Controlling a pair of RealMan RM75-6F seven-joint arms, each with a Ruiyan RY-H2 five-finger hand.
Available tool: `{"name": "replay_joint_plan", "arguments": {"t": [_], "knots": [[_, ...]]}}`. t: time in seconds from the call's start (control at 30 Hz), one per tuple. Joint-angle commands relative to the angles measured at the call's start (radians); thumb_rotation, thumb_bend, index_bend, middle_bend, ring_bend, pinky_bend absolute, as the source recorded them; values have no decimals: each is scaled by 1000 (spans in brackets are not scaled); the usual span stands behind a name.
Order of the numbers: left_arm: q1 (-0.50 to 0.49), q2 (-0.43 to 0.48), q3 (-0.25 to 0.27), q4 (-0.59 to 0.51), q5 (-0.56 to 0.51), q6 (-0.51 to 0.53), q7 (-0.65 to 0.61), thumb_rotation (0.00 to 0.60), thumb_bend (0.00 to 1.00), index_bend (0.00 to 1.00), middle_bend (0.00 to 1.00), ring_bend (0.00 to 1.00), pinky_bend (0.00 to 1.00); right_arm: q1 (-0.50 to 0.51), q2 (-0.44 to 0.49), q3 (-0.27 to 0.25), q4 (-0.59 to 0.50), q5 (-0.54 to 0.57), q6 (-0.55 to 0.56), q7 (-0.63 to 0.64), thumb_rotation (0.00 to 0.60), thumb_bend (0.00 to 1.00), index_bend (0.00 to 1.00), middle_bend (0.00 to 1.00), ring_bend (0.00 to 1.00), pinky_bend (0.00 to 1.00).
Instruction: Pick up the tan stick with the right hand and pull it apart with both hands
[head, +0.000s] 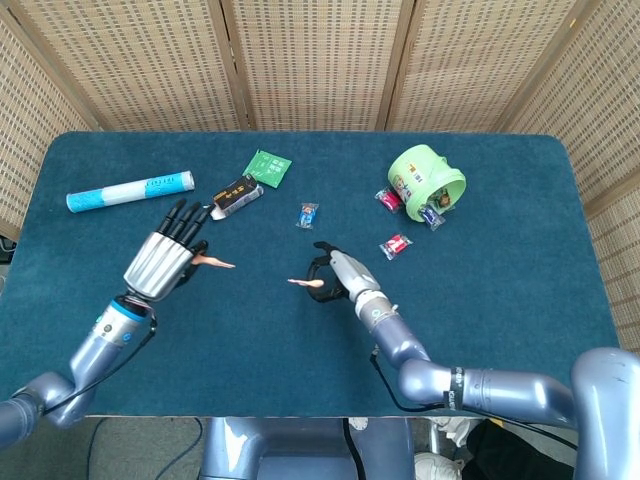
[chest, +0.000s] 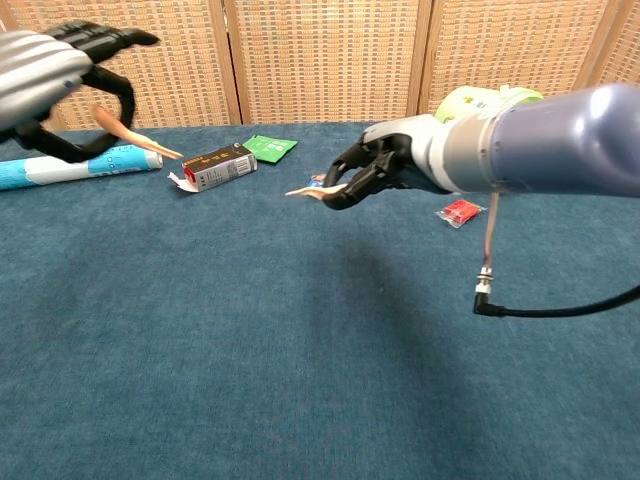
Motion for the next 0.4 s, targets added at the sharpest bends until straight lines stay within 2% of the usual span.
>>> {"name": "replay_joint_plan", "arguments": {"t": [0.03,0.4], "knots": [[25,49,-15,15,-28,23,-24,600,490,718,0,0,0,-28,27,-14,-15,-11,9,15,600,586,754,149,0,0],[63,117,-14,33,-52,43,-74,600,489,716,0,0,0,-90,84,-36,-52,-56,14,49,600,587,754,149,0,0]]}}
